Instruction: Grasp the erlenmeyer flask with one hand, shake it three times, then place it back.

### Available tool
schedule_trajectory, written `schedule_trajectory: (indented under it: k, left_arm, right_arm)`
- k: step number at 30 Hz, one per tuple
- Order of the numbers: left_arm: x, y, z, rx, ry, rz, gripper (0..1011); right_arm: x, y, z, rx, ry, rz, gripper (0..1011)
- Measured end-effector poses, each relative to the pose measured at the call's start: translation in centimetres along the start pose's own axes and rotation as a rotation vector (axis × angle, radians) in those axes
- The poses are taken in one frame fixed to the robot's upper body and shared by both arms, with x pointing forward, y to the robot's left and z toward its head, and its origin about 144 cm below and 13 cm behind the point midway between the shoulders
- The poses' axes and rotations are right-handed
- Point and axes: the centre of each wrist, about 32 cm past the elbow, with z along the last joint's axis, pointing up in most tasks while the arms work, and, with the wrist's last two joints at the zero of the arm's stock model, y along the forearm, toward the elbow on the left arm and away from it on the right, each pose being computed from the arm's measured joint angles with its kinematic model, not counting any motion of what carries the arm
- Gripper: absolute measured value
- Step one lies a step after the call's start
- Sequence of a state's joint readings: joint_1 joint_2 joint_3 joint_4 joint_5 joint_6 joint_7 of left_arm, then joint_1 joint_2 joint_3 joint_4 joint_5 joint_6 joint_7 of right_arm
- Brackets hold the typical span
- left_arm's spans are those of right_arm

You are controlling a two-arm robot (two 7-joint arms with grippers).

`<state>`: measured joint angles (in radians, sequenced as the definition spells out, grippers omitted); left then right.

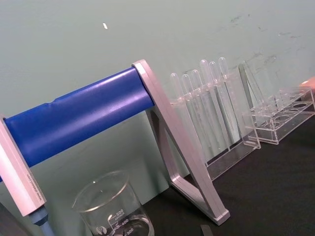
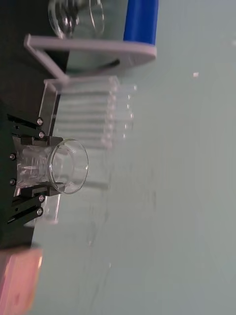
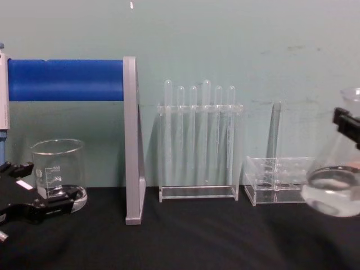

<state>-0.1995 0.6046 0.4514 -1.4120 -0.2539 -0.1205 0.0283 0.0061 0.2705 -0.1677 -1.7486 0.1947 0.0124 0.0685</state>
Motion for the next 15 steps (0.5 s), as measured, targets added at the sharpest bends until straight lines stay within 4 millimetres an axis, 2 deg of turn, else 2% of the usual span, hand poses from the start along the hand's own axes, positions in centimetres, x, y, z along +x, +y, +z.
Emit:
schedule_trajectory:
  k: [5,15]
  left_arm:
    - [0.0,0.0,0.0,0.000,0.000,0.000,1001]
    - [0.0,0.0,0.0,0.000,0.000,0.000,1001]
  right_arm:
    - [-0.6,1.5,-0.2,0.005,0.019,0.109,453]
    - [-3.9,5.9,-0.3,0.029,0.043,0.467,453]
